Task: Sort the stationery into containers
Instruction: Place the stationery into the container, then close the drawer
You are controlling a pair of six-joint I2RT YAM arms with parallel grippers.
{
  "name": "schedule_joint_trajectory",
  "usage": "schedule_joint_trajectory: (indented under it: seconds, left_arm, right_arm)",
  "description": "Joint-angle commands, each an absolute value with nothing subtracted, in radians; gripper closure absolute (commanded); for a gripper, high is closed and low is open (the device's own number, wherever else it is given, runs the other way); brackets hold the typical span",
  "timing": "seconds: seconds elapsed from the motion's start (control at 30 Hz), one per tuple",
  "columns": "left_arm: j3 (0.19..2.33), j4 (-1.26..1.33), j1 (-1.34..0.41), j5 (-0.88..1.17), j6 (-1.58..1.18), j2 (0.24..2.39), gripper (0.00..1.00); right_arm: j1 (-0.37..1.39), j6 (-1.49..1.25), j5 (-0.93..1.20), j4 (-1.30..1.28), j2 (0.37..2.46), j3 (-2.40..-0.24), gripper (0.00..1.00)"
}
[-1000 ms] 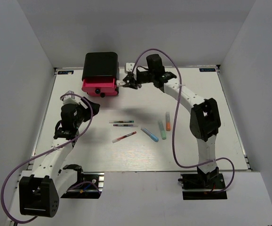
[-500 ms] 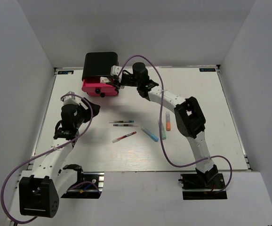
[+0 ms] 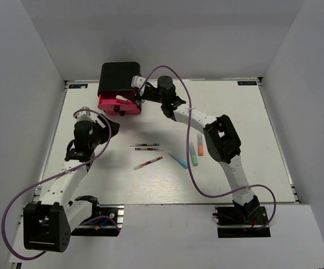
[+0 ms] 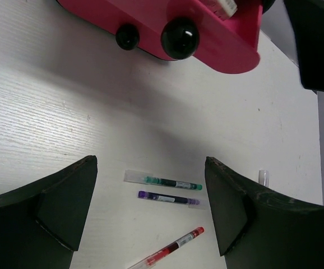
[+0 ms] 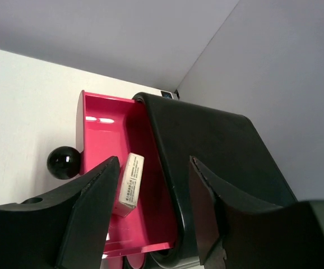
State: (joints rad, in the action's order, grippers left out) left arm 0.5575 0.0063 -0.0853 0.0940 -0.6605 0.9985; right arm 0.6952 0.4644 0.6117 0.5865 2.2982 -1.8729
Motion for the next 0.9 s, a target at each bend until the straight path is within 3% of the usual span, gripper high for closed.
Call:
schedule_joint_trajectory:
  seconds: [0.0, 0.13, 0.17, 0.2, 0.3, 0.57, 0.87]
  left_arm:
    - [0.592, 0.051, -0.087, 0.107, -0.661, 1.044, 0.13]
    - [0.592, 0.135, -0.078, 0.098, -0.67, 1.118, 0.24]
    - [0.592, 0.15, -0.078, 0.098, -0.67, 1.138, 0.32]
    - [0.604, 0.164, -0.078, 0.098, -0.661, 1.158, 0.36]
    - [0.624, 0.222, -0.078, 0.098, -0.661, 1.253, 0.44]
    - [0.768, 0.302, -0.078, 0.063, -0.661, 1.46, 0.52]
    - [0.877, 0.321, -0.078, 0.044, -0.69, 1.568, 0.52]
  right_arm:
    - [0.698, 0.439, 0.597, 0.655, 2.29, -1.933, 0.42]
    - [0.687, 0.422, 0.577, 0.653, 2.249, -1.905, 0.52]
    - [0.686, 0.422, 0.565, 0.653, 2.22, -1.879, 0.58]
    - [0.674, 0.419, 0.555, 0.66, 2.188, -1.846, 0.75]
    - [0.649, 0.414, 0.542, 0.667, 2.119, -1.743, 0.97]
    - [0.568, 0.456, 0.526, 0.624, 1.882, -1.452, 0.97]
    - [0.469, 0.502, 0.528, 0.519, 1.723, -1.256, 0.97]
